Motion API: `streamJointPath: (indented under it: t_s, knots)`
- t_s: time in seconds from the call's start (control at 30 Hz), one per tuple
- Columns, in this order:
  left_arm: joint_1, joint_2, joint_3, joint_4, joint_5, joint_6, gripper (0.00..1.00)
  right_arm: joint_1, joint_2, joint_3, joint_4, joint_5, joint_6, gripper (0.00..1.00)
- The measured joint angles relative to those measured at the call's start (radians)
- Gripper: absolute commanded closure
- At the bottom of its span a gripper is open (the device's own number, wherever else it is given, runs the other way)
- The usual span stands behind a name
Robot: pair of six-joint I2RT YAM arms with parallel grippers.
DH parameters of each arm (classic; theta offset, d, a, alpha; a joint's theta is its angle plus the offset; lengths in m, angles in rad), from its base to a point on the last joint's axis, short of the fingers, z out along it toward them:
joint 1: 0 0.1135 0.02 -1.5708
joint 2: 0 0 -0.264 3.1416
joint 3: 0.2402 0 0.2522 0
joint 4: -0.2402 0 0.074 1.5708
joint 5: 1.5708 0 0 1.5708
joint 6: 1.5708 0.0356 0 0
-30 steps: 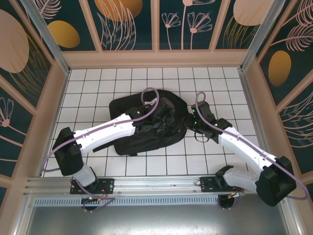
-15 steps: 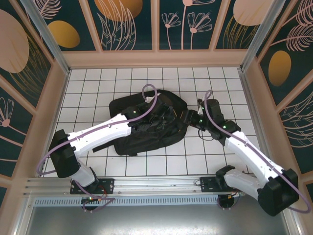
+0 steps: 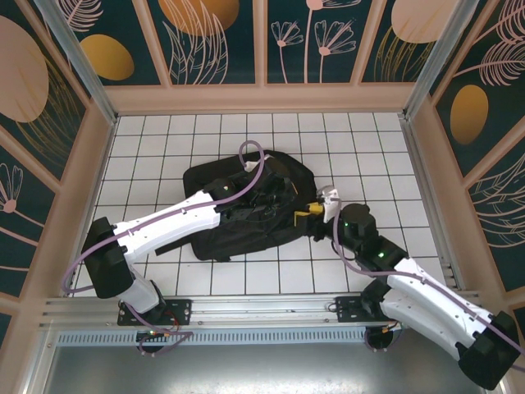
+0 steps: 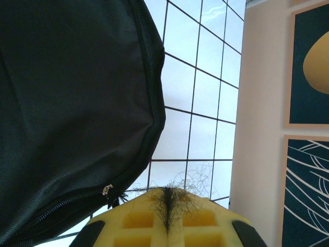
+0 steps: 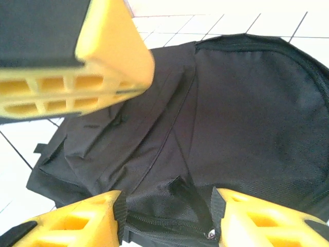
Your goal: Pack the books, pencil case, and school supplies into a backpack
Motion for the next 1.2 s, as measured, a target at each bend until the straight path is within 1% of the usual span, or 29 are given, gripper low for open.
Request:
streamJointPath:
  t_s: [0.2,0.27,0.4,0.47,0.57,0.63,0.67,0.73,0.77,0.83,0.9,0.97,1.0,1.07,1.1,1.2]
  knots:
    - [0.004,0.000,0.000,0.003,0.000,0.000,1.00,0.059,0.089,0.000,0.033,0.069,-0.045,0.49]
    - [0.004,0.000,0.000,0.003,0.000,0.000,1.00,0.064,0.089,0.000,0.030,0.110,-0.039,0.49]
    - [0.005,0.000,0.000,0.003,0.000,0.000,1.00,0.033,-0.005,0.013,-0.010,0.187,0.034,0.53]
    - [0.009,0.000,0.000,0.003,0.000,0.004,1.00,0.015,-0.065,0.027,-0.040,0.221,0.081,0.53]
    - [0.014,0.000,0.000,0.003,0.000,0.011,1.00,-0.016,-0.122,0.052,-0.100,0.234,0.208,0.52]
    - [0.016,0.000,0.000,0.003,0.000,0.016,1.00,-0.061,-0.108,0.081,-0.155,0.207,0.330,0.59]
    - [0.016,0.000,0.000,0.003,0.000,0.018,1.00,-0.097,-0.086,0.092,-0.175,0.169,0.390,0.67]
    - [0.016,0.000,0.000,0.003,0.000,0.019,1.00,-0.153,-0.038,0.098,-0.195,0.095,0.510,0.70]
    - [0.016,0.000,0.000,0.003,0.000,0.022,1.00,-0.180,-0.014,0.095,-0.204,0.048,0.582,0.69]
    - [0.016,0.000,0.000,0.003,0.000,0.027,1.00,-0.210,0.013,0.065,-0.189,-0.034,0.713,0.64]
    - [0.017,0.000,0.000,0.003,0.000,0.031,1.00,-0.220,0.013,0.013,-0.165,-0.120,0.856,0.55]
    - [0.017,0.000,0.000,0.003,0.000,0.034,1.00,-0.221,0.010,-0.048,-0.113,-0.186,0.984,0.53]
    - [0.017,-0.001,0.000,0.003,0.000,0.035,1.00,-0.221,0.005,-0.087,-0.075,-0.213,1.052,0.51]
    - [0.017,-0.003,0.000,0.004,0.000,0.038,1.00,-0.221,-0.010,-0.156,-0.029,-0.246,1.164,0.44]
    - [0.017,-0.004,0.000,0.005,0.001,0.038,1.00,-0.220,-0.018,-0.181,-0.013,-0.256,1.213,0.43]
    - [0.017,-0.009,0.000,0.011,0.004,0.038,1.00,-0.221,-0.024,-0.192,0.013,-0.264,1.299,0.39]
